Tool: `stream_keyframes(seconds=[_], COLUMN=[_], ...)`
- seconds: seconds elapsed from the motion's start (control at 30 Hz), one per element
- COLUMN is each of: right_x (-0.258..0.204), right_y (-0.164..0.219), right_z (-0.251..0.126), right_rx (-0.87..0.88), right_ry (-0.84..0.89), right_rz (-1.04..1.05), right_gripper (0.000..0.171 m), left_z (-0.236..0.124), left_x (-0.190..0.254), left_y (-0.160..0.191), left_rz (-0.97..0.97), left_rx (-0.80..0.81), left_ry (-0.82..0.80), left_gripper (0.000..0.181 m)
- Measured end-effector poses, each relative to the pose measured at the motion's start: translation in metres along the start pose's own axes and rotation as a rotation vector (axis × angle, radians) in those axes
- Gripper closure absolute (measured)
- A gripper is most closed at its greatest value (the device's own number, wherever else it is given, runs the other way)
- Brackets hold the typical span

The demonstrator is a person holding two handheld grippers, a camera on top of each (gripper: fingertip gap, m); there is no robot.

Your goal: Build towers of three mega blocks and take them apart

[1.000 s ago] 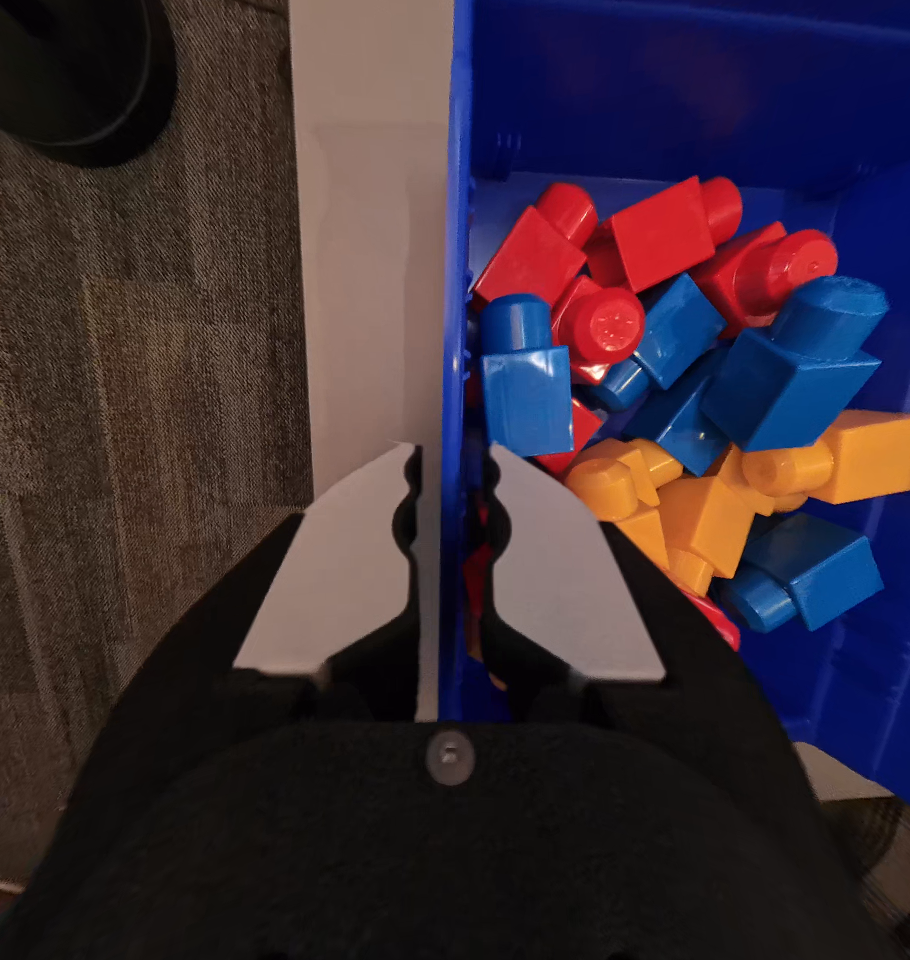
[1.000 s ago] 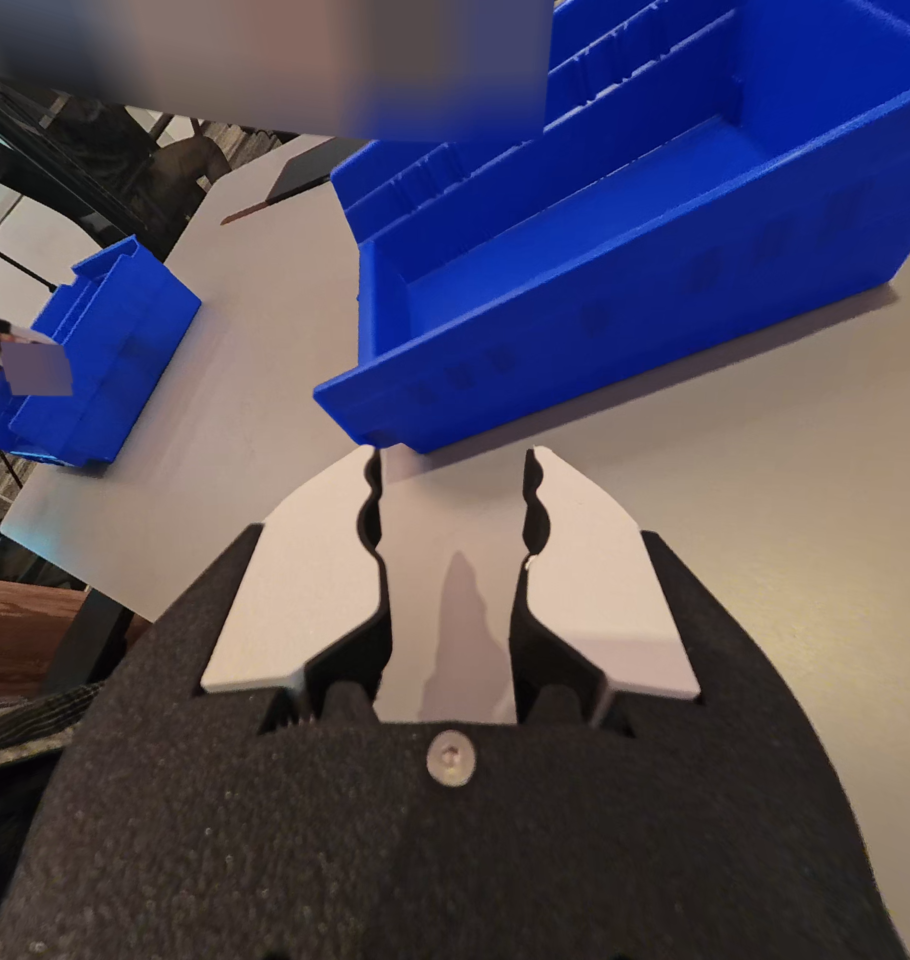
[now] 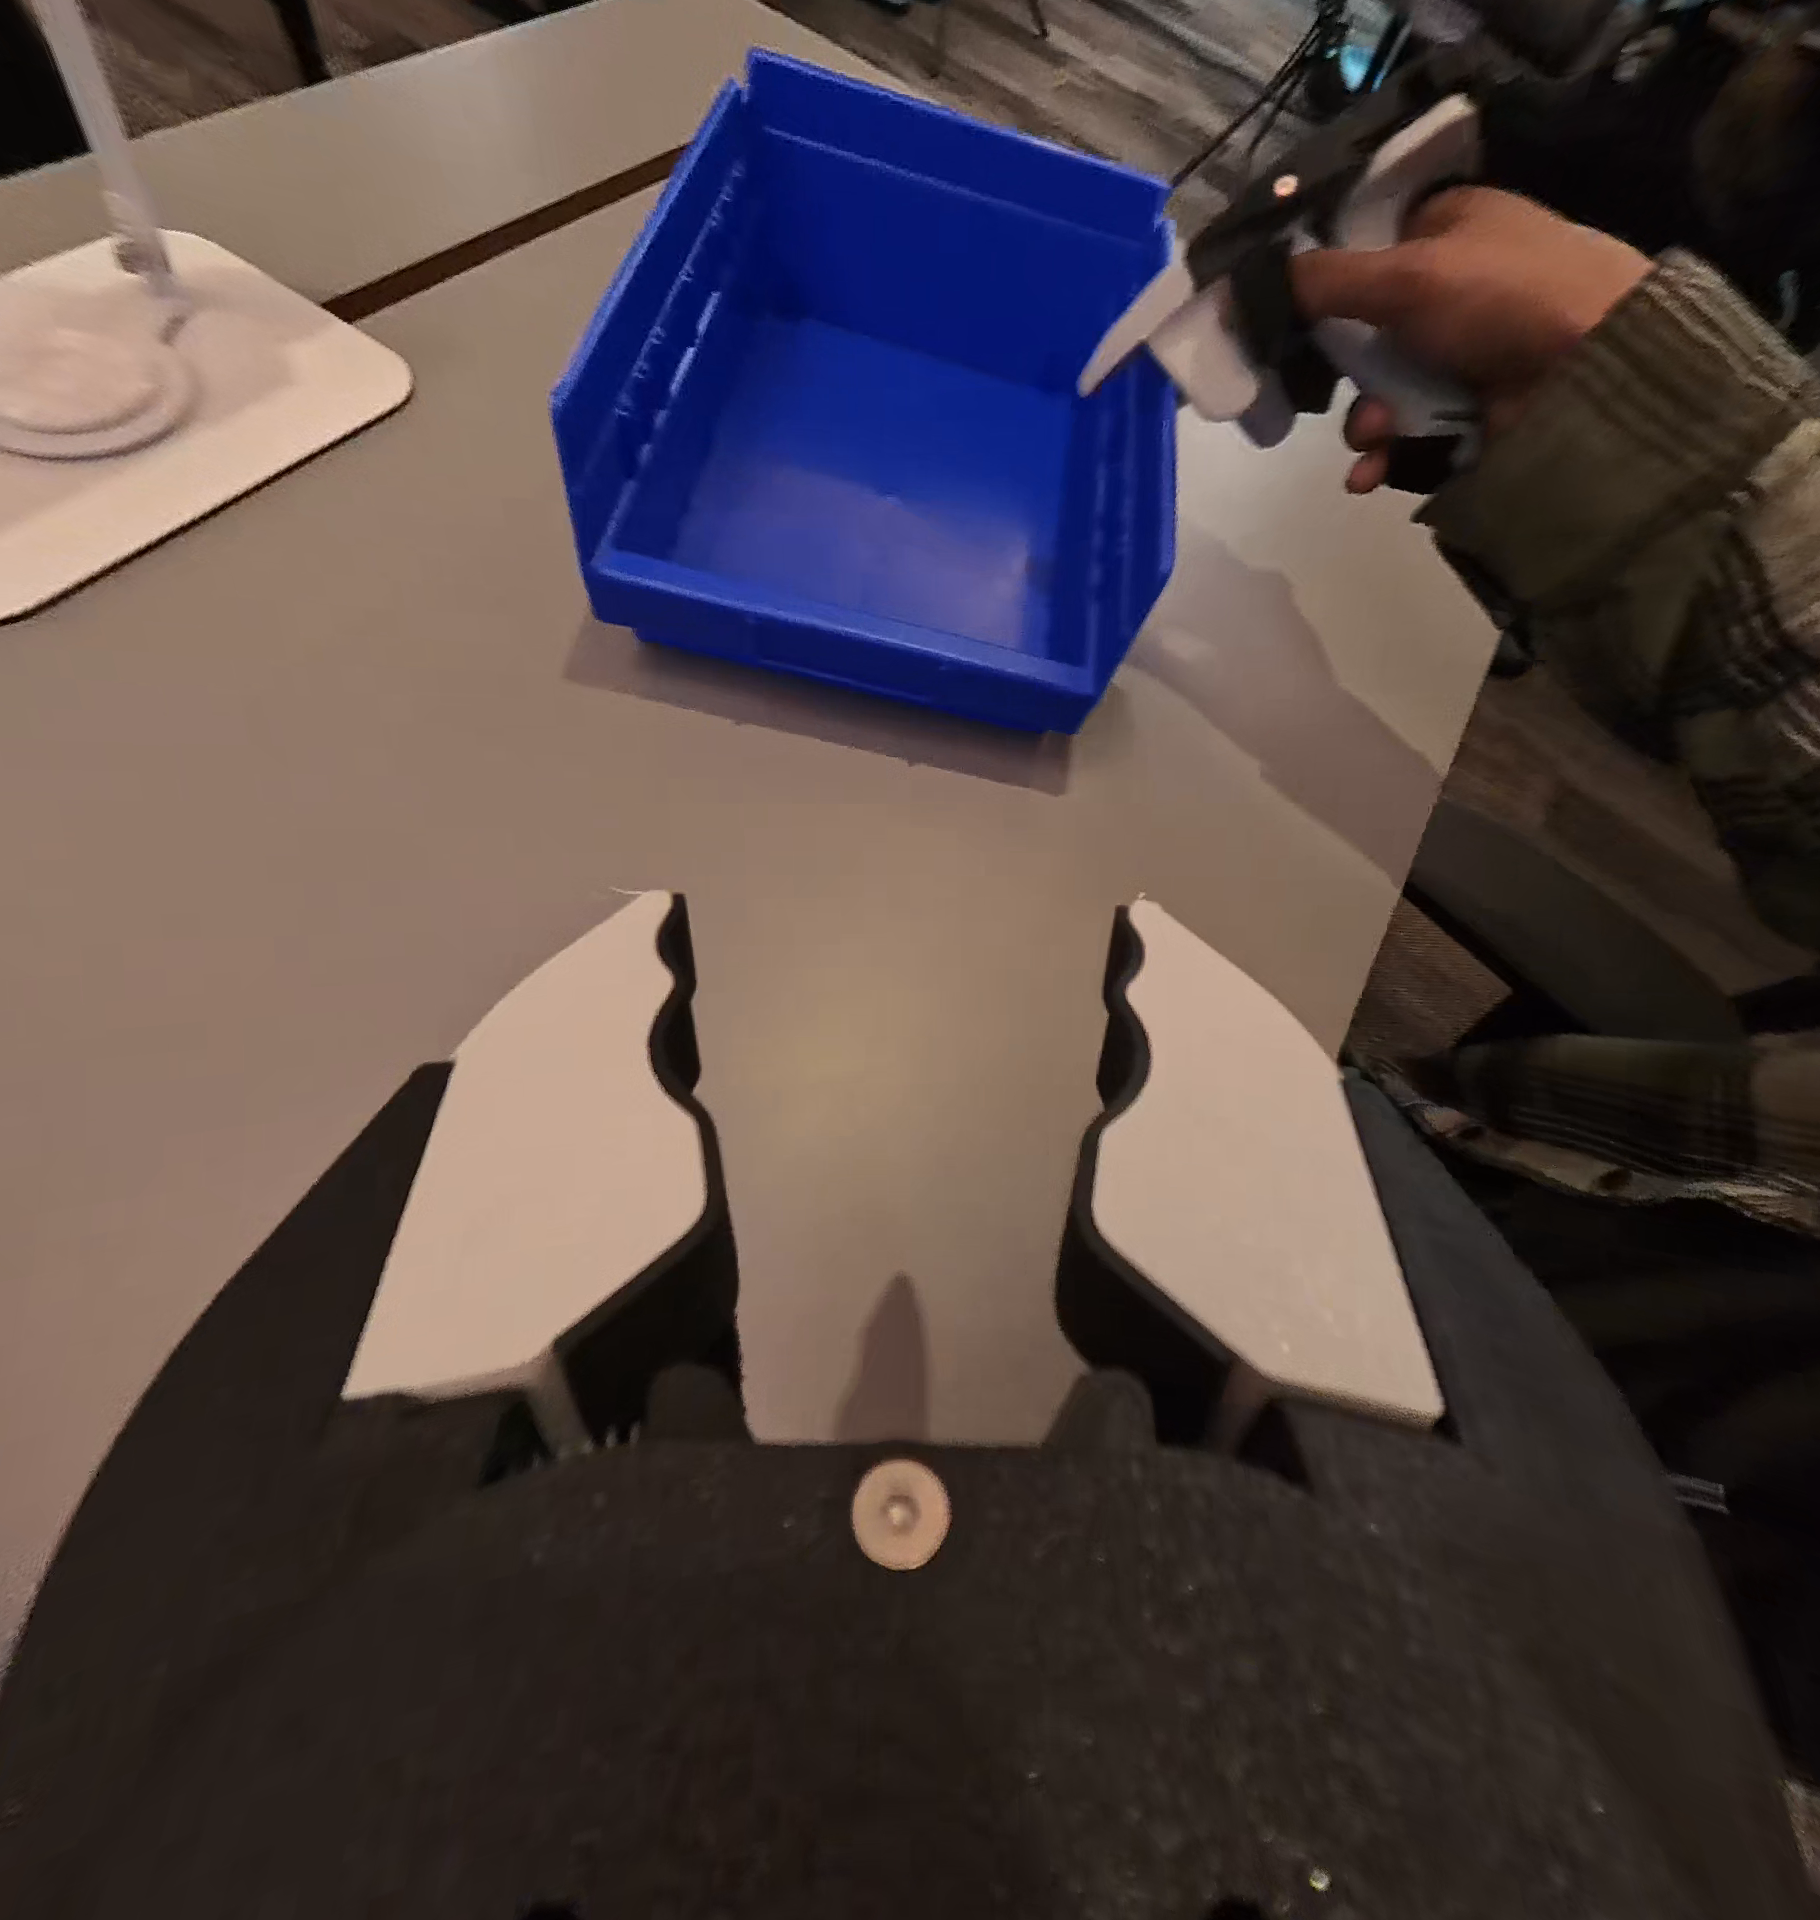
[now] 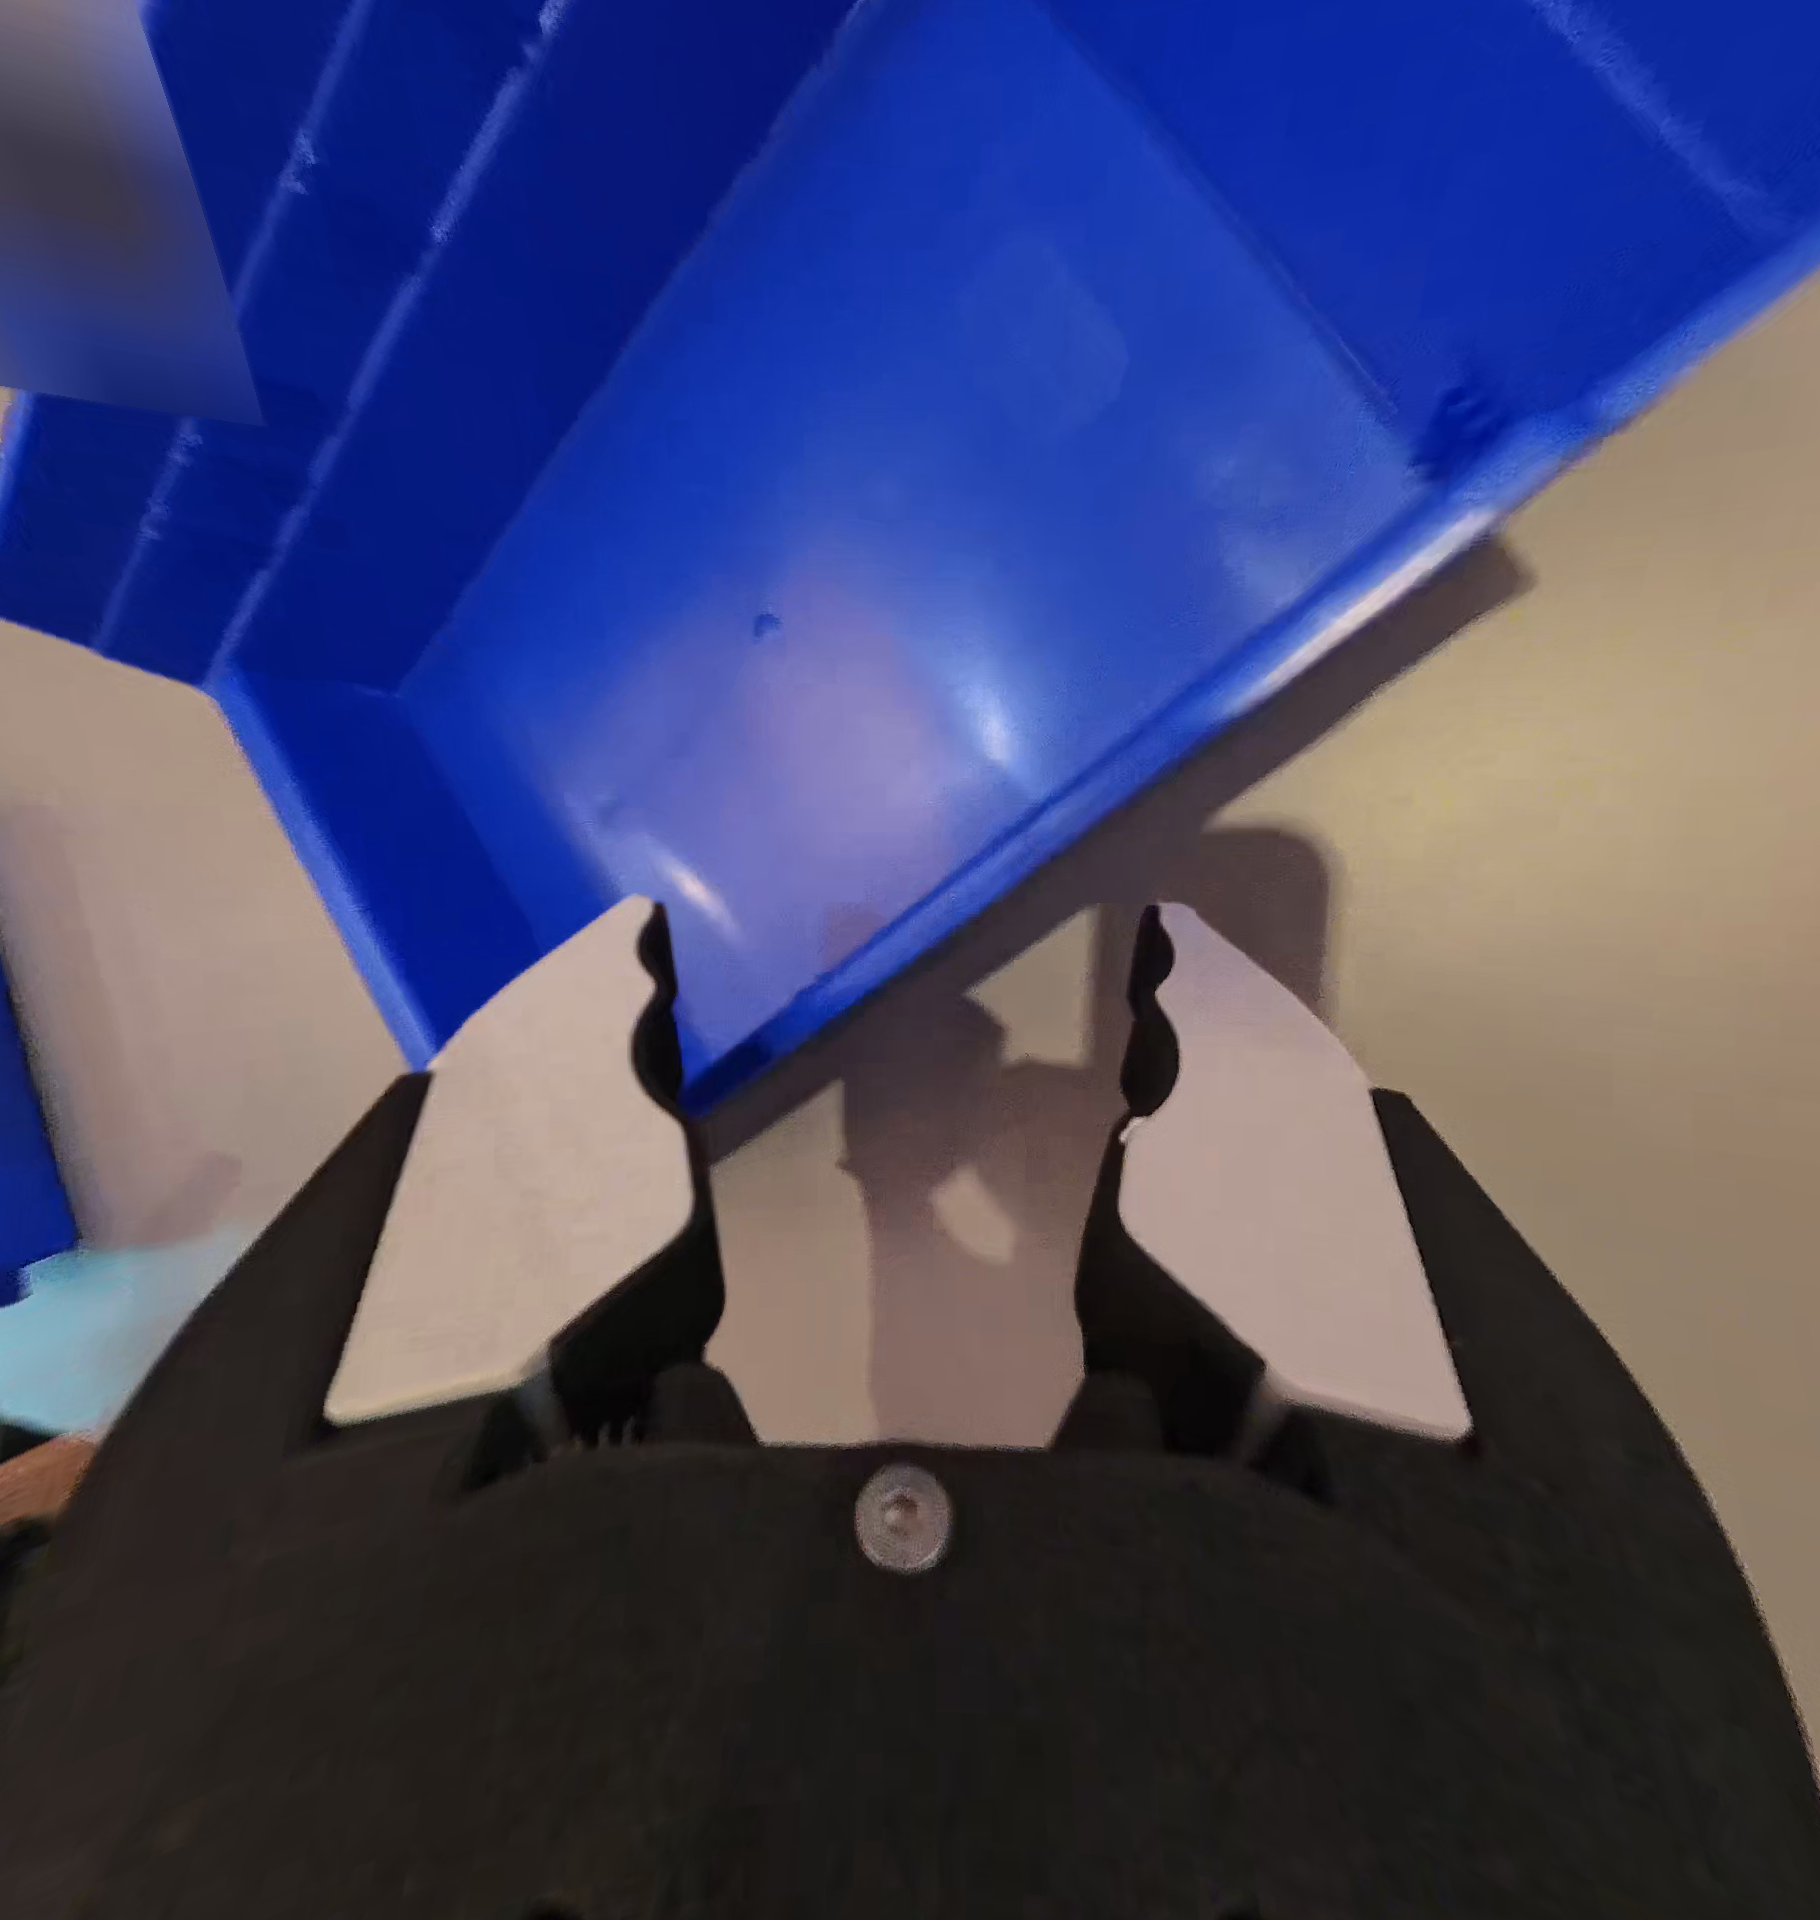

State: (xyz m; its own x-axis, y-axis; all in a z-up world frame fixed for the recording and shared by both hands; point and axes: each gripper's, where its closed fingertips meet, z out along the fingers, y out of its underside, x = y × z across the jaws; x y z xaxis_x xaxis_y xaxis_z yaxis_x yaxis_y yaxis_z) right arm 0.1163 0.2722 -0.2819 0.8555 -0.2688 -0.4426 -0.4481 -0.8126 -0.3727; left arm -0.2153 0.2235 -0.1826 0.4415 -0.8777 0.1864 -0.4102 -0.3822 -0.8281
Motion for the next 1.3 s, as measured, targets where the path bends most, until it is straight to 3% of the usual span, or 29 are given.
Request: stream_keyframes(seconds=[0.07,0.2,0.37,0.63,1.3], right_x=[-0.013,-0.004,0.017,0.071,0.18], right_y=[-0.001,-0.009,-0.012,-0.029,-0.107], right_z=[0.004,-0.006,-0.016,-0.036,-0.06], right_rx=[-0.037,-0.065,-0.155,-0.249,-0.256], right_ry=[-0.084,-0.035,0.054,0.266,0.314], right_rz=[0.023,-0.017,-0.048,-0.145,-0.232], right_gripper=[0.108,0.142,0.153,0.166,0.168], left_z=[0.004,0.005,0.006,0.001,0.033], left_x=[0.002,0.001,-0.003,-0.01,-0.019], left_y=[0.004,0.007,0.015,0.021,0.032], left_rz=[-0.007,-0.029,-0.054,-0.071,-0.111], left_rx=[-0.004,0.019,0.029,0.035,-0.039], left_ry=[0.021,0.051,0.072,0.064,0.064], left_gripper=[0.106,0.109,0.11,0.112,0.116])
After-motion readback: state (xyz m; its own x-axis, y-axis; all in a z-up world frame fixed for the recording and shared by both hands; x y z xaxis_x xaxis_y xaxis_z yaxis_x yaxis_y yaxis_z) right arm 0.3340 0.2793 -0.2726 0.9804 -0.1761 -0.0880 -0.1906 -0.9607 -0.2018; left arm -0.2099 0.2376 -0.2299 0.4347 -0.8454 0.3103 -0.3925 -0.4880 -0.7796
